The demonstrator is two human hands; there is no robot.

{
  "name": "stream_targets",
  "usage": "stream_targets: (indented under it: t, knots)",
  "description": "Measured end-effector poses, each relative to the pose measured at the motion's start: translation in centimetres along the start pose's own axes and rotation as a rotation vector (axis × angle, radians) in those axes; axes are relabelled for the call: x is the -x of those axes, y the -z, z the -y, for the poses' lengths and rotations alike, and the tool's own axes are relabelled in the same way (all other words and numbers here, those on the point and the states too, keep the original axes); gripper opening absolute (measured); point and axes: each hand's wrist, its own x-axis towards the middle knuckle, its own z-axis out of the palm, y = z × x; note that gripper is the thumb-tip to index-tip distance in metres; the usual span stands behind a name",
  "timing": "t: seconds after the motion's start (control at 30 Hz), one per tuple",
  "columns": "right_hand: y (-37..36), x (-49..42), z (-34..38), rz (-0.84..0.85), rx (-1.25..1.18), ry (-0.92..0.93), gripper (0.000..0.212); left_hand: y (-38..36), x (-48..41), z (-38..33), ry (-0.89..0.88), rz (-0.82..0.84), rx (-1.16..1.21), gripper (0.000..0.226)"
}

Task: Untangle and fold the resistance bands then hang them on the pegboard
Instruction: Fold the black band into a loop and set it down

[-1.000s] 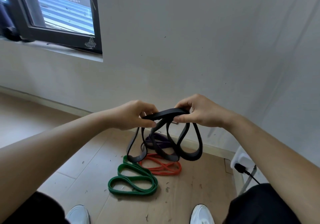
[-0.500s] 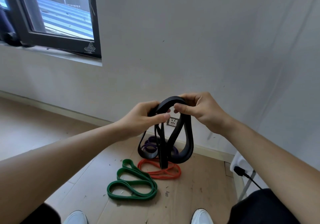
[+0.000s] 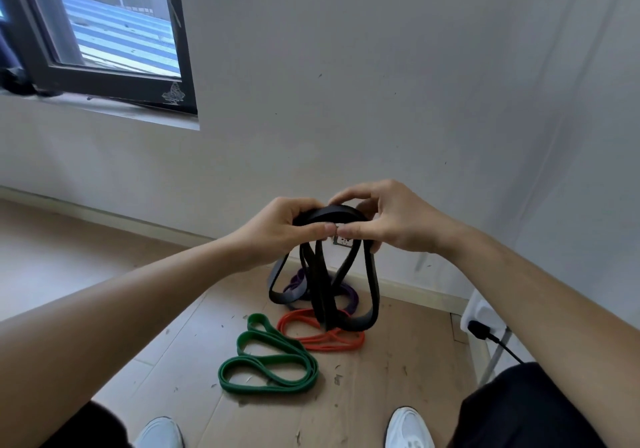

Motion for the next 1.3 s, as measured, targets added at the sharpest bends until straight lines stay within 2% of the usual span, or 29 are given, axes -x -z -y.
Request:
stream_targets:
  t: [0.13,0.27,0.4,0.5,0.6,0.67,0.73,0.8,0.87,1.0,1.13,1.3]
  knots:
    - [-0.1,0.0,-0.8,-0.025,-0.109,-0.012,0.04,0.3,0.6,0.9,0.056,-0.047,-0.011,0.062]
    - [-0.9,0.3,-0.9,-0.076,-0.224,-0.023,0.035,-0.7,2.7,1.6,0.051,-0.144,-0.077,0.078]
    - [-2.8,0.1,-0.7,-0.126,-0.301,-0.022,0.03,-2.6,5.6,2.9,0.087,-0.107,-0.182,0.114]
    - [-5.0,-0.4,-0.4,-0.132,-0.364,-0.036,0.025,-4.5,7.1,4.1,0.149,-0.216,-0.172,0.128]
    - [-6.9,-0.8,-0.4,-0.157,-0.52,-0.077,0.019,-6.8,8.3,5.7,0.132,-0.327,-0.26,0.135]
    - [-8.1,-0.9,-1.0,-0.153,-0.625,-0.116,0.018,-8.1,9.3,7.7,0.131,-0.425,-0.294,0.121]
    - [-9.4,-0.6,-2.3,-0.147,-0.714,-0.18,0.018,-8.8,10.3,9.9,0.165,-0.486,-0.299,0.092]
    - [-10.7,0.0,-4.4,-0.125,-0.775,-0.252,0.018,-8.8,11.2,12.1,0.21,-0.457,-0.27,0.065]
    - [-12.0,0.8,-7.2,-0.07,-0.818,-0.34,0.019,-8.4,12.0,14.4,0.269,-0.342,-0.257,0.051]
    - [-16.1,2.9,-13.5,-0.05,-0.836,-0.563,0.021,-8.2,12.8,17.8,0.355,-0.068,-0.41,0.05]
    - [-22.0,5.7,-18.5,-0.012,-0.754,-0.746,0.023,-9.9,14.2,21.9,0.391,0.153,-0.598,0.045]
    - [-27.1,7.2,-23.2,0.076,-0.599,-0.879,0.022,-12.9,15.7,26.9,0.501,0.312,-0.578,0.032]
